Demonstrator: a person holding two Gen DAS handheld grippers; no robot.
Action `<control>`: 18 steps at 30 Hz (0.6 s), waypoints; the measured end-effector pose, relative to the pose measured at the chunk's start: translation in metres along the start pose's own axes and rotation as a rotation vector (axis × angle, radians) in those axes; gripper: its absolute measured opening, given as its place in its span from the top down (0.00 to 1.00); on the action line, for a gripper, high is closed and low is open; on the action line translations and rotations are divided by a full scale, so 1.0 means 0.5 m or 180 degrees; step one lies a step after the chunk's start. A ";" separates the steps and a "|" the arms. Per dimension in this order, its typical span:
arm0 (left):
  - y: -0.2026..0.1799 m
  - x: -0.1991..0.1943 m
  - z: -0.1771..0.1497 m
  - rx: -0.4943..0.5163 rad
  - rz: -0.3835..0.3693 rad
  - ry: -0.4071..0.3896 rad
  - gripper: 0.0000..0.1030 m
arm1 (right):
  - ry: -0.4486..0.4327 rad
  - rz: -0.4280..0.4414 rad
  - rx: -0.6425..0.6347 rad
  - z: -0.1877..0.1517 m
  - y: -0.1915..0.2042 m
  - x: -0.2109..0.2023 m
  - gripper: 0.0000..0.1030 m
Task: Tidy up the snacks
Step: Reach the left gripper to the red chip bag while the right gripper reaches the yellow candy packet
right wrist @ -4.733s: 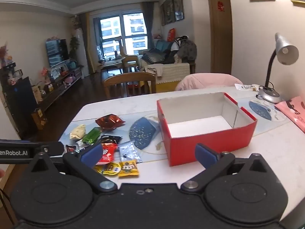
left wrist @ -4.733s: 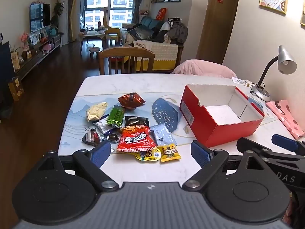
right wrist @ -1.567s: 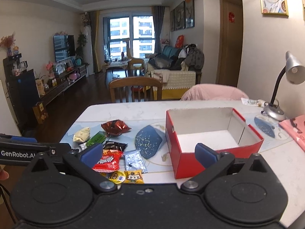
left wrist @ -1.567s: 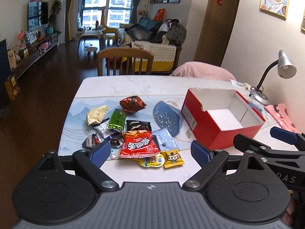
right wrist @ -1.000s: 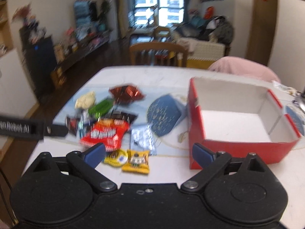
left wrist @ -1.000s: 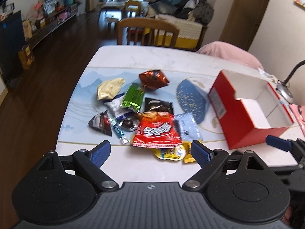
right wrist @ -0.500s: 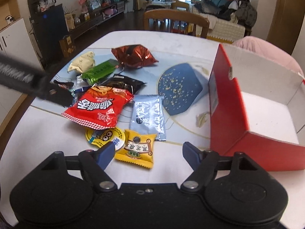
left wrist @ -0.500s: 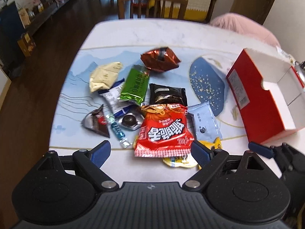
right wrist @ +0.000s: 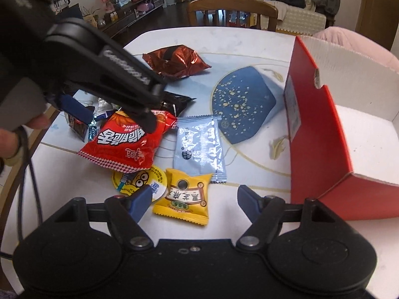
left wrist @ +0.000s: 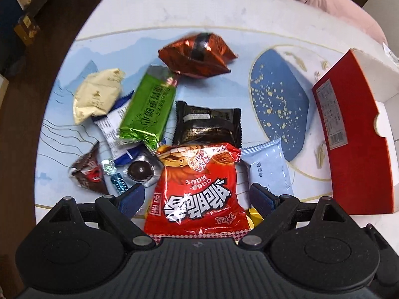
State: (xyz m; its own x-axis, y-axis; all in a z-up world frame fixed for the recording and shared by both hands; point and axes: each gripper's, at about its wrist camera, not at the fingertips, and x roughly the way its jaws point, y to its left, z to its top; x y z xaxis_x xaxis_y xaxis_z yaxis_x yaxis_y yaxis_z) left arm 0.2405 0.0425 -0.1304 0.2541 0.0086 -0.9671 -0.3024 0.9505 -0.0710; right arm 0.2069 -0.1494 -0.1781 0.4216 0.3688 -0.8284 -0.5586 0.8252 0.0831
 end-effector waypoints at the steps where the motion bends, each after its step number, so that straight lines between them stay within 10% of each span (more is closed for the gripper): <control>1: 0.000 0.005 0.001 -0.0013 0.0035 0.0014 0.11 | 0.0014 0.0004 0.0002 0.000 0.001 0.004 0.27; 18: 0.005 0.064 0.009 -0.0215 0.0001 0.0223 0.11 | 0.0210 0.0148 0.0283 0.000 -0.015 0.042 0.52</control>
State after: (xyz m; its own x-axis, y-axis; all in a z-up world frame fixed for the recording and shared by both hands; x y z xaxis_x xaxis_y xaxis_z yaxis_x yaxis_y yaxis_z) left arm 0.2522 0.0463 -0.1605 0.1898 -0.0152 -0.9817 -0.3645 0.9273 -0.0848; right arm 0.2198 -0.1477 -0.1960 0.3471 0.3811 -0.8569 -0.5096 0.8437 0.1688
